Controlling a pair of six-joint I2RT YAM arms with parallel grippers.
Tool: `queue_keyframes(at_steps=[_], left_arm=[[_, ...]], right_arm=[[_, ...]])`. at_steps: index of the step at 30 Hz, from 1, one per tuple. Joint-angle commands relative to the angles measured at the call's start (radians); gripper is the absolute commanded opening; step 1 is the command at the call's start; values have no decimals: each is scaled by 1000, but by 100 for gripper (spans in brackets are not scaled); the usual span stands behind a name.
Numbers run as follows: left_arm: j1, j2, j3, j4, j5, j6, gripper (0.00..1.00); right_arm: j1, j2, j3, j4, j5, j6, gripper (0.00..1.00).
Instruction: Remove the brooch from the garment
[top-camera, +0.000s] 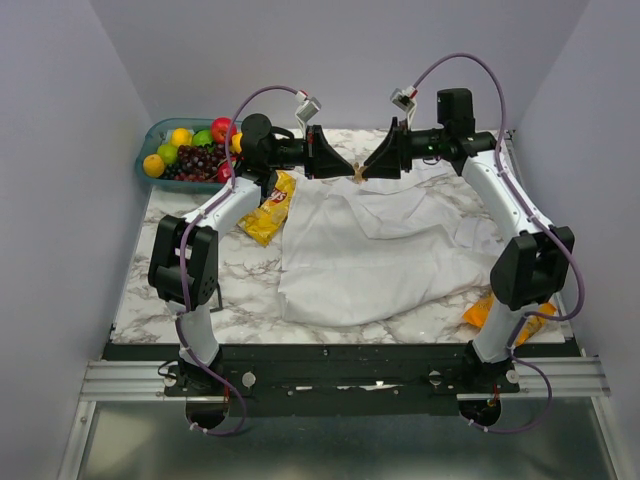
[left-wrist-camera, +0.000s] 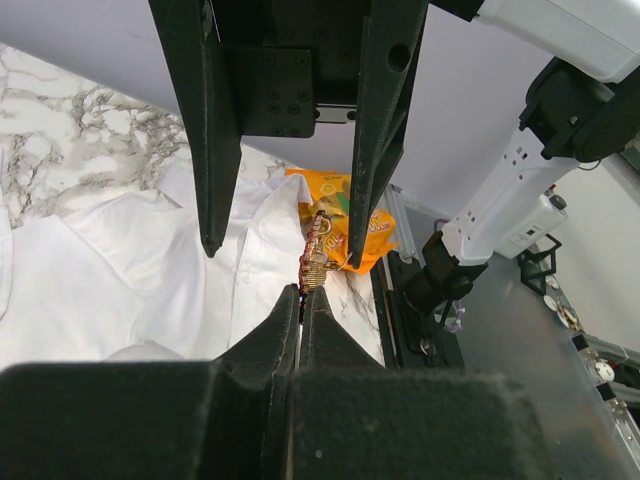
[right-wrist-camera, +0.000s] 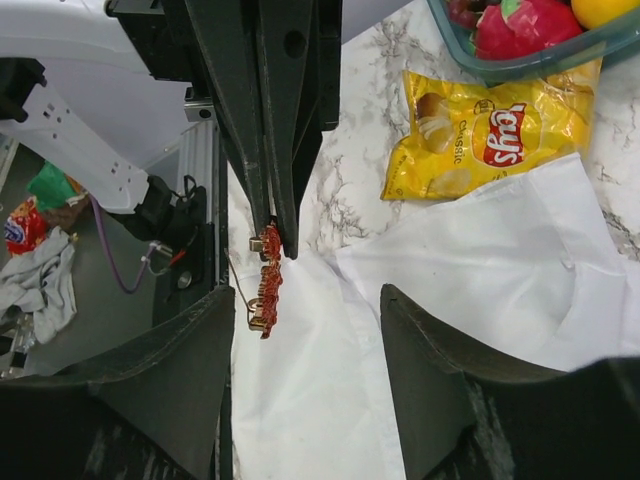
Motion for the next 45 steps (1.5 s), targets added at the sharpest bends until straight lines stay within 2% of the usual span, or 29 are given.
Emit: queue_keyframes(at_steps=[1,29,32,34,37,38,44,45], left_arm=[[-6,3,31,4,25,10,0],[-4,21,62,-36,45,58,0],[0,27,73,-85,31,94,0],[5,26,82,-153,22,133,0],[8,26,114,-316,4,260,0],[9,27,129,-351,-2,318,0],[14,37,183,-531,-41,443,0],[16,37,192,-599,-48,505,0]], right_arm=[[13,19,7,16,25,8,66],[13,82,78,2,232,34,60],[11,70,95,2,177,11,66],[4,45,102,3,73,-9,69],[-12,13,118,9,-4,-15,75],[-13,-13,115,11,-3,-18,77],[-29,-78,75,-36,103,-105,80],[-32,-84,67,-52,152,-125,80]])
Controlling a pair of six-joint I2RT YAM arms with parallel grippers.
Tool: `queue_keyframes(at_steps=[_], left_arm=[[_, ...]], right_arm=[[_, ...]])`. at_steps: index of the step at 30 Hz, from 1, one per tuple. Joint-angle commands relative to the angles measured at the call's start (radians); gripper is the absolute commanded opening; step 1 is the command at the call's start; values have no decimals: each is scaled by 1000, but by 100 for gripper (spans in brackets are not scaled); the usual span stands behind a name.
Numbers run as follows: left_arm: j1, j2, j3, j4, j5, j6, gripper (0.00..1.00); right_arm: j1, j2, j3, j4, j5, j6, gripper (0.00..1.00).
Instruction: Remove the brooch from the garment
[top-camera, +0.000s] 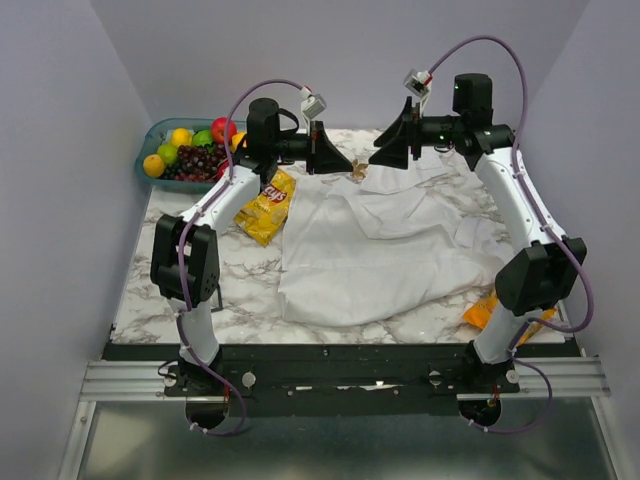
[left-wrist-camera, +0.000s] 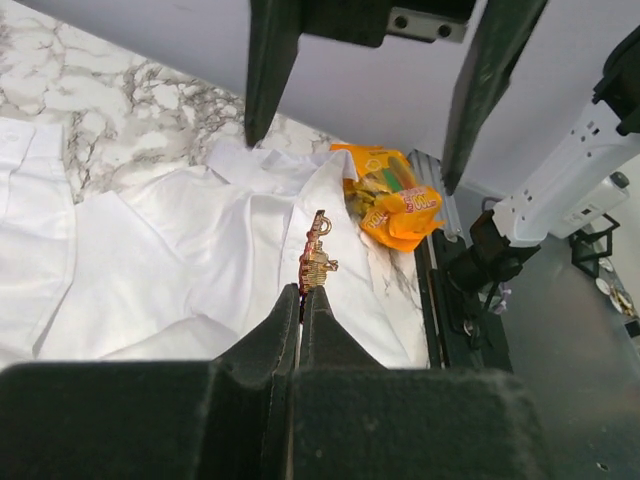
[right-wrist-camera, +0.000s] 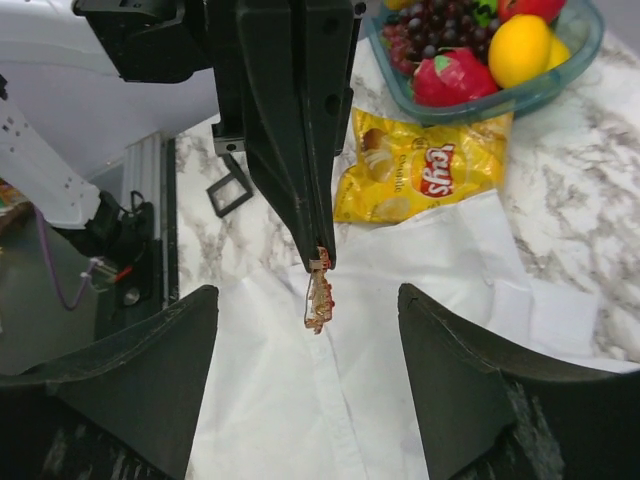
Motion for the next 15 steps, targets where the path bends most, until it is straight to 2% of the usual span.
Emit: queue_keyframes(at_steps=[1,3,5,6,7,10,11,12,14,15], left_arm=[[4,8,68,-248,-46,216,0],[12,1,88,-377,-58,290,0],[21,-27,105,-506,-110,466,0],[32,-42,108,-655,-138,552,0],[39,-73,108,-734,-166,735,0],[76,-140,93,-1006,-276,963,0],[87,-157,93,-1075,-304,1088,0],[101,-173,94,-1200,-362,1130,0],[156,-209,97,-1313,-417,1219,0],[182,-220,99,-1445,-448,1261,0]], right_arm=[[-12,-69,-22,-67,106,-111,80],[-15,-81,-39,-86,166,-166,81],[-15,-90,-68,-121,221,-221,81],[-14,-96,-82,-126,281,-235,81],[-15,-111,-117,-140,306,-252,81],[-14,-142,-169,-164,372,-316,82],[-14,-150,-203,-167,383,-333,83],[-15,-159,-221,-172,393,-339,83],[-15,-186,-273,-172,398,-347,84],[-14,-196,-290,-171,397,-347,84]])
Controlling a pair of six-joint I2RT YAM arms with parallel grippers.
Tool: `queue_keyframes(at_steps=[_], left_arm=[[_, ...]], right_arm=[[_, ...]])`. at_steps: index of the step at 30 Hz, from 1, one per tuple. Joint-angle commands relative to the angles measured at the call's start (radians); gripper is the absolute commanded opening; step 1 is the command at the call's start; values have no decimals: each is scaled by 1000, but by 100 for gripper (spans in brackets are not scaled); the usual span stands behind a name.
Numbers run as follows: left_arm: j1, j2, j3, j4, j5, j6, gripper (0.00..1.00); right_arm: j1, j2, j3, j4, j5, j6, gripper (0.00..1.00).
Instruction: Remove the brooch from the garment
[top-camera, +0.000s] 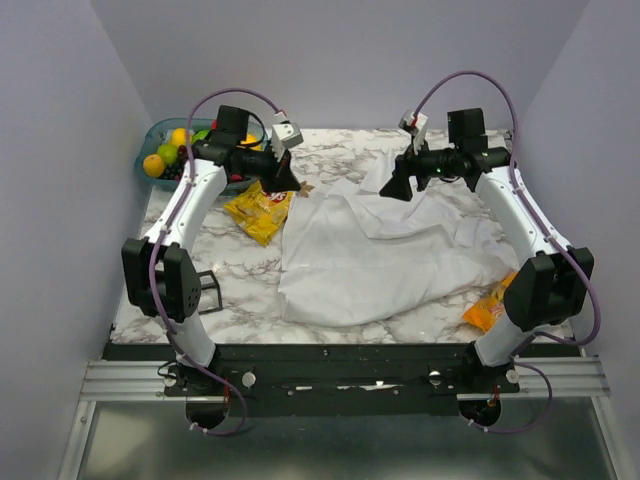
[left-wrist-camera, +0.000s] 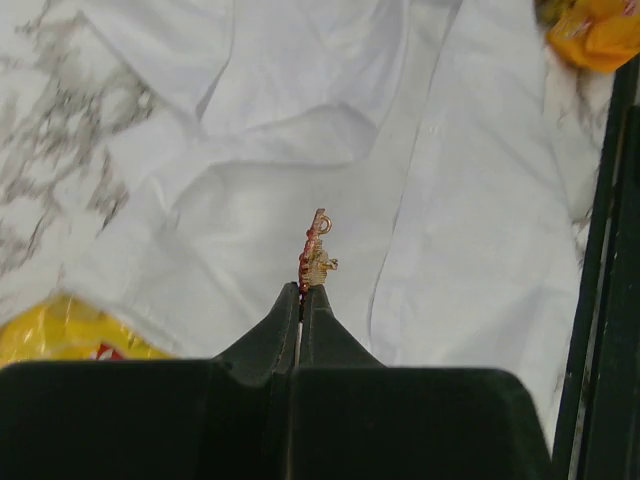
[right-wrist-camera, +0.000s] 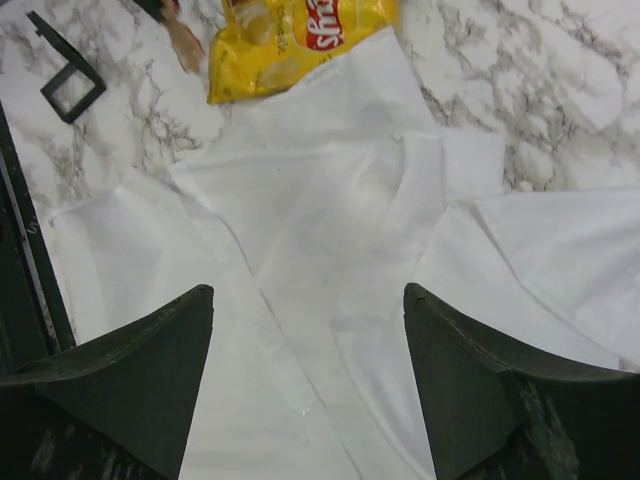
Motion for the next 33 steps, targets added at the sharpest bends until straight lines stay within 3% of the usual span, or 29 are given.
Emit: queue_keyframes(at_steps=[1,3,9,12,24,33], left_arm=[[123,-130,17,-546,-191,404,0],[160,-161,-4,-678,-251,516,0],[228,-297,-222,-827,-622,747,0],[239,-359,-362,-782,-746,819,0],[265,-449,-610,-596,-719,811,0],[263,-489,-756,-401,-857,753,0]], right_arm=[[-5,-81,-86,-37,71,-67,84],[-3,-100,-135,-24,59,-58,85],[-3,-89,-166,11,20,-26,87],[-3,-66,-139,12,10,-18,87],[-3,-6,-79,20,9,12,88],[-3,-5,-89,17,26,9,89]])
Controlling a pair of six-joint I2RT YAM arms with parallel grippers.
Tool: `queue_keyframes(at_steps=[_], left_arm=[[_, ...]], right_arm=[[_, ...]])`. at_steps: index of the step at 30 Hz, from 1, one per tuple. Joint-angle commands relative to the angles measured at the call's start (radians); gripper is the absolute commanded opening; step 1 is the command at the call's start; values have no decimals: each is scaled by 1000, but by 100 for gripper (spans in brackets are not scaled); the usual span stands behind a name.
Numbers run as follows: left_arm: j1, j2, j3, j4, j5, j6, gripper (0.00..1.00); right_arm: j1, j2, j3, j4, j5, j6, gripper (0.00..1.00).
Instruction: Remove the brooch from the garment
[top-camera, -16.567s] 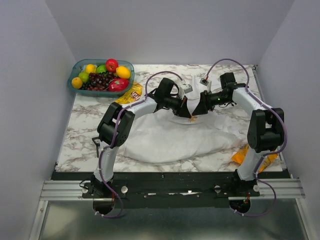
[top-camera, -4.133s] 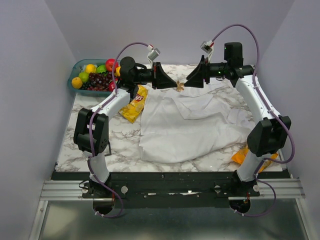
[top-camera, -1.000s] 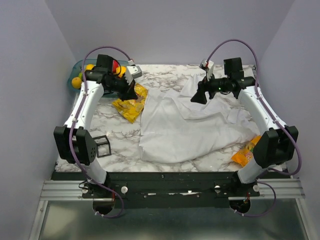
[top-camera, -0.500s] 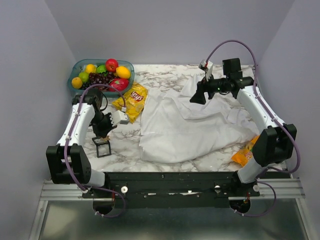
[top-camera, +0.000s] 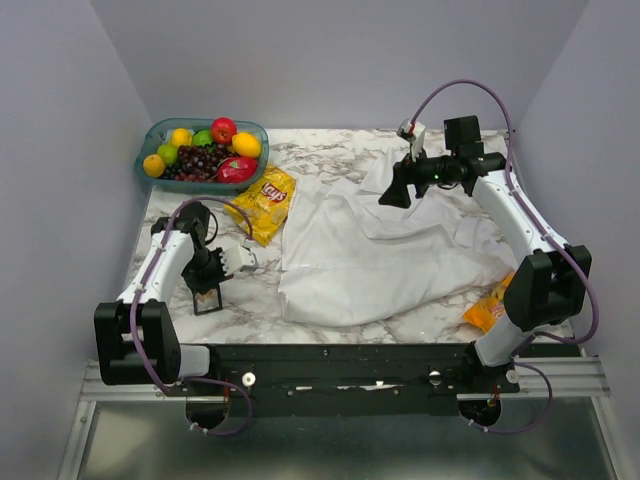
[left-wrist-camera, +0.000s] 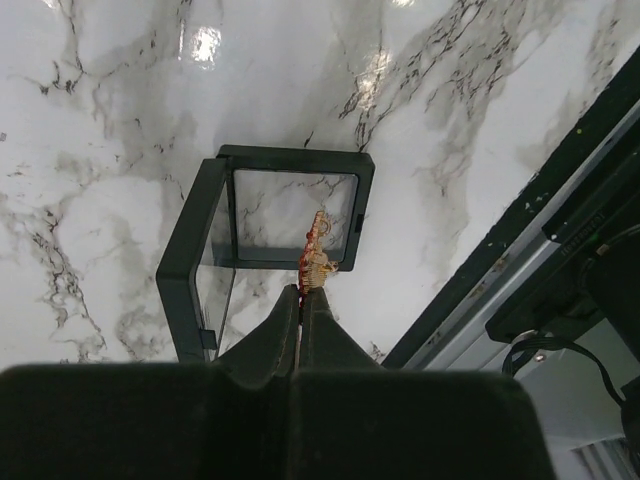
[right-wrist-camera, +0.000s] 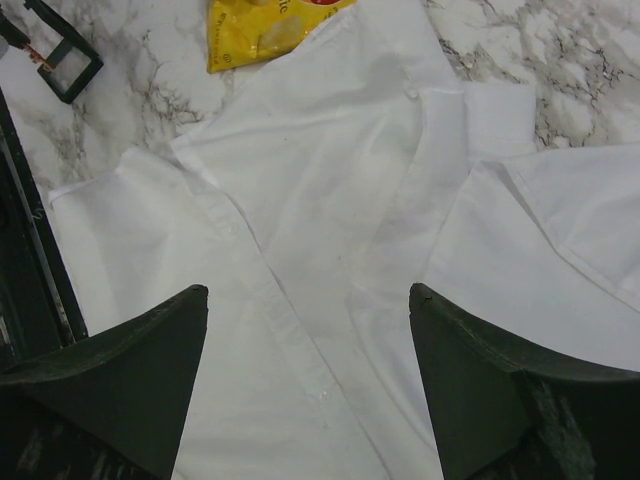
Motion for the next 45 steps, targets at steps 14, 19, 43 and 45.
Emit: queue_keyframes(at_steps=[14,19,43,45], left_arm=[[-6,-29,-81,199,-148,-38,0],[-12,-18,-94,234,-148,-55,0],[-53,-38,-177,261,-156,-75,0],[-53,-50,-170,259,-159,-81,0]], right_arm=[[-3,34,18,15,13,4,89],[-3,45,25,15,13,5,90],[-1,91,71,15,5,16,90],[-3,89,67,14,5,16,90]])
